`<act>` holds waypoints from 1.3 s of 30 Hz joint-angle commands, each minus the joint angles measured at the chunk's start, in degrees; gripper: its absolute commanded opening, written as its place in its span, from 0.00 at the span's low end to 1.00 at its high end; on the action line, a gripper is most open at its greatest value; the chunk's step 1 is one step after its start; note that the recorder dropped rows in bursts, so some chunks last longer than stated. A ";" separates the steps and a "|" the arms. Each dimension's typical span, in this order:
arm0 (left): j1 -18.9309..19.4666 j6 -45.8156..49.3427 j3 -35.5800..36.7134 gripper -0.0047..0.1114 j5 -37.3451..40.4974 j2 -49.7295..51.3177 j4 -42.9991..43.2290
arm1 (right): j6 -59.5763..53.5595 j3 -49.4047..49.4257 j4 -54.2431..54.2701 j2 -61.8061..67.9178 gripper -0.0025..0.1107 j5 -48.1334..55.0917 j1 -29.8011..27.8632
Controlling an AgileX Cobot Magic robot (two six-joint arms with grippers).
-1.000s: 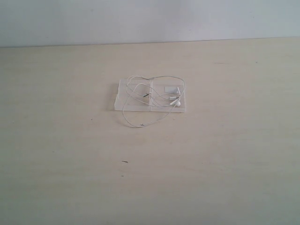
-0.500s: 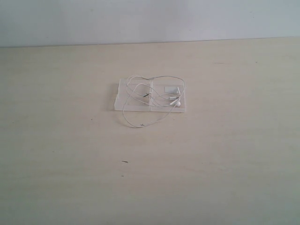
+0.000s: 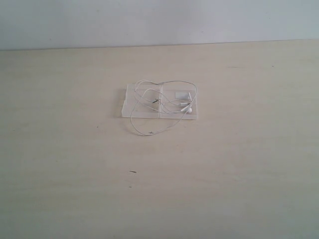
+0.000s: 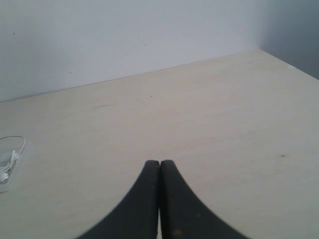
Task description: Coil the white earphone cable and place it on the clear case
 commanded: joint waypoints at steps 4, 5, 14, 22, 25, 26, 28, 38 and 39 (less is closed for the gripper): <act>4.75 10.15 0.14 0.04 7.33 -0.37 1.10 | -0.44 0.27 -0.11 -0.30 0.02 -0.74 -0.26; 5.13 10.13 0.14 0.04 7.33 -0.37 1.10 | -0.44 0.27 -0.11 -0.30 0.02 -0.74 -0.26; 9.41 10.13 0.14 0.04 7.33 -0.37 1.52 | -0.43 0.27 -0.11 -0.30 0.02 -0.74 1.80; 10.53 10.13 0.14 0.04 7.33 -0.37 1.52 | -0.43 0.27 -0.11 -0.30 0.02 -0.74 1.80; 10.53 10.13 0.14 0.04 7.33 -0.37 1.52 | -0.43 0.27 -0.11 -0.30 0.02 -0.74 1.80; 10.53 10.13 0.14 0.04 7.33 -0.37 1.52 | -0.43 0.27 -0.11 -0.30 0.02 -0.74 1.80; 10.53 10.13 0.14 0.04 7.33 -0.37 1.52 | -0.43 0.27 -0.11 -0.30 0.02 -0.74 1.80; 10.53 10.13 0.14 0.04 7.33 -0.37 1.52 | -0.43 0.27 -0.11 -0.30 0.02 -0.62 1.80; 10.53 10.13 0.14 0.04 7.33 -0.37 1.52 | -0.43 0.27 -0.11 -0.30 0.02 -0.62 1.80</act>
